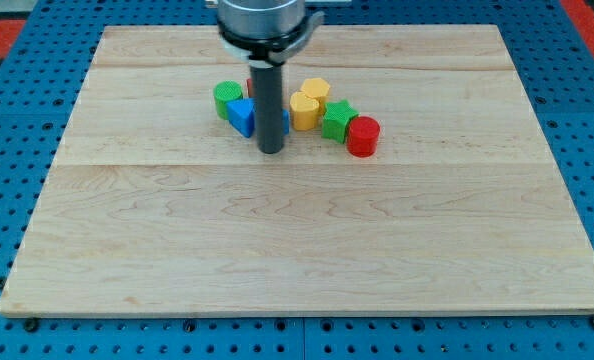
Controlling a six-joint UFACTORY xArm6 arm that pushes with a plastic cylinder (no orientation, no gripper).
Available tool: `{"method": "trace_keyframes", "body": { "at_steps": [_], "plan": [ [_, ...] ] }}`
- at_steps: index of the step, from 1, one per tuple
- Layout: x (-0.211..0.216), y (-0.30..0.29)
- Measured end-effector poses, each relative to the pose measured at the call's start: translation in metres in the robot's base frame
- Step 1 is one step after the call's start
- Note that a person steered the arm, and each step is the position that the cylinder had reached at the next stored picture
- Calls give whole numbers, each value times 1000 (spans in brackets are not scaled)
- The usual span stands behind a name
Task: Slightly move the blue triangle to the top of the blue cube
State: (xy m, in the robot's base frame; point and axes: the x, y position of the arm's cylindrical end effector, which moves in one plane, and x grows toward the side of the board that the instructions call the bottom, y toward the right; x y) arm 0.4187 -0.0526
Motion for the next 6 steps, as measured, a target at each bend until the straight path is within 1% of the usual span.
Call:
{"method": "trace_keyframes", "body": {
  "at_steps": [1, 2, 3, 4, 5, 6],
  "plan": [
    [-12, -55],
    [-43, -43],
    [-43, -2],
    [-43, -16],
    [-43, -56],
    [-38, -111]
  ]
}}
